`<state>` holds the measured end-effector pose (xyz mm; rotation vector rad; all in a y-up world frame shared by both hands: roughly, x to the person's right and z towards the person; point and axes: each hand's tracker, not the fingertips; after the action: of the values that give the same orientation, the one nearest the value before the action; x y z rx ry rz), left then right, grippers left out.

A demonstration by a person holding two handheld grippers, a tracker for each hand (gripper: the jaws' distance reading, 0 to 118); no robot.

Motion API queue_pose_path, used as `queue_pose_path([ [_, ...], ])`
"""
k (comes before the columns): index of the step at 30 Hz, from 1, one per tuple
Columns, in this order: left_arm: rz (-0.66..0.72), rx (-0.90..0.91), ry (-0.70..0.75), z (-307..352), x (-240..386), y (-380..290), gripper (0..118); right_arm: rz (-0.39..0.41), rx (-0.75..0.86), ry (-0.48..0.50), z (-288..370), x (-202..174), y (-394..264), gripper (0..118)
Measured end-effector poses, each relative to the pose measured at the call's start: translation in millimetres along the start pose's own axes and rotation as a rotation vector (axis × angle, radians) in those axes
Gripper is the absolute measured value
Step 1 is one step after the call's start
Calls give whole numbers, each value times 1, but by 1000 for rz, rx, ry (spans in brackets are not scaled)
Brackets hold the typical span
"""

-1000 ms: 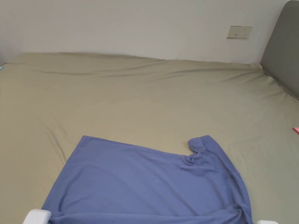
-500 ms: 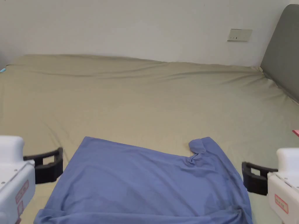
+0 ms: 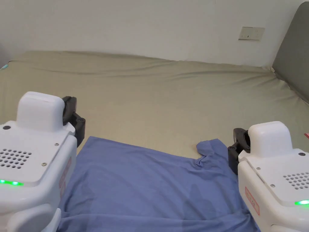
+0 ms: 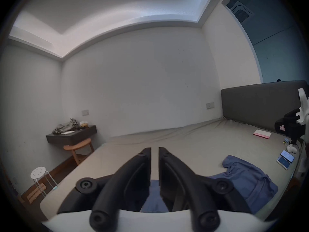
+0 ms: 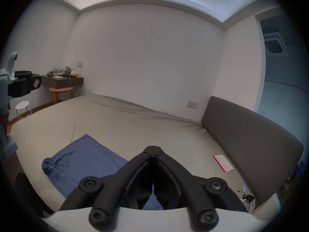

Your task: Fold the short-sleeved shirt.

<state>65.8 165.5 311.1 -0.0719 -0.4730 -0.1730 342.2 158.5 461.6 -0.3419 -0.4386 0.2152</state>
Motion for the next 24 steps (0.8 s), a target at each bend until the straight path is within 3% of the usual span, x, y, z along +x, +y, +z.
queue_pose_path([
  [5,-34,-139,-47,-36,10,-38,0,21,-44,-9,-10,-1,-19,2],
  [10,2,-430,-178,-98,14,-106,0,4,-128,-27,-30,11,-49,2],
  [14,-96,-596,-161,-162,14,-160,0,-20,-211,-56,-51,27,-74,2],
  [15,-89,-616,-157,-182,11,-172,7,-28,-234,-62,-57,32,-80,2],
  [17,-81,-693,-129,-225,0,-190,40,-38,-272,-75,-69,42,-91,2],
  [19,-60,-750,-84,-271,-10,-202,81,-39,-299,-95,-79,51,-100,2],
  [21,-53,-743,-55,-309,-20,-209,110,-41,-323,-108,-87,59,-107,2],
  [24,-80,-747,-8,-356,-30,-215,114,-41,-360,-122,-99,69,-117,2],
])
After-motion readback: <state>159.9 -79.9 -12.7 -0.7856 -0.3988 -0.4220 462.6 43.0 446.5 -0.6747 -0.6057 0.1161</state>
